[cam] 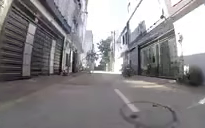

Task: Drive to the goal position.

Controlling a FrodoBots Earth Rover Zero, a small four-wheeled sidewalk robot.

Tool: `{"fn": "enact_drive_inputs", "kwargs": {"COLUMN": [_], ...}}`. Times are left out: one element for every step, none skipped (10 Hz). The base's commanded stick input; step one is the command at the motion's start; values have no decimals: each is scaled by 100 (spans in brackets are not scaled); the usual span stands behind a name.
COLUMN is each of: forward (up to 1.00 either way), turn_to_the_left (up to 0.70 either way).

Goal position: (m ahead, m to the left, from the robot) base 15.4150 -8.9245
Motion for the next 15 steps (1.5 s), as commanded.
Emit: {"fn": "enact_drive_inputs", "kwargs": {"forward": [100, 100, 100, 100, 100, 100, 100, 100, 100, 100, 100, 100, 100, 100, 100], "turn_to_the_left": [0, 0, 0, 0, 0, 0, 0, 0, 0, 0, 0, 0, 0, 0, 0]}}
